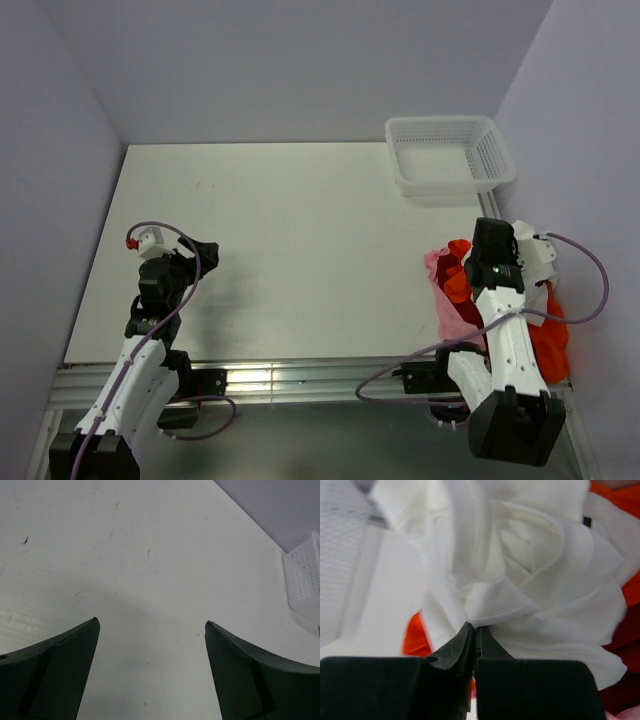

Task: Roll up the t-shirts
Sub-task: Flatten the tshirt

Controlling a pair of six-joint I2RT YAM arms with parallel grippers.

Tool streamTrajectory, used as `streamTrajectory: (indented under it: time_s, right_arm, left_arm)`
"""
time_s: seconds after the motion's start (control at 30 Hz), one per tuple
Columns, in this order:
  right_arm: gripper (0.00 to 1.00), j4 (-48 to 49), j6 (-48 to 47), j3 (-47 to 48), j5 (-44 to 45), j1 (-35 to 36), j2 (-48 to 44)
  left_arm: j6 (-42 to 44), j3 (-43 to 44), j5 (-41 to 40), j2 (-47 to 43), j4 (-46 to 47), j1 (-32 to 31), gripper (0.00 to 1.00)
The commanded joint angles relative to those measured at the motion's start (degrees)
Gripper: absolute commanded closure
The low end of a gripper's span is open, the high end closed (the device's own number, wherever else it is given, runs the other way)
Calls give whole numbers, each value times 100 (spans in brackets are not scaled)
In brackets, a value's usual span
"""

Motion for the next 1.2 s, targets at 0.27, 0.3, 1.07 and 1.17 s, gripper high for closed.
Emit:
streamTrajectory:
  time_s: [0.27, 0.3, 1.07, 1.17]
  right_arm:
    - [100, 712, -949, 2673, -3780, 919, -767]
    - [100, 861, -992, 3232, -4043, 1356, -610]
    - [29, 1268, -2222, 3344, -5535, 3434, 1816]
    - [21, 1204, -2451, 2871, -5048, 3522, 2090]
  left_arm:
    - [24, 101, 64, -219, 178, 14, 8]
    - [24, 92, 64, -219, 187, 14, 8]
    - [-29, 153, -243, -210, 2, 14, 8]
    - [-38, 180, -287, -166, -24, 14, 8]
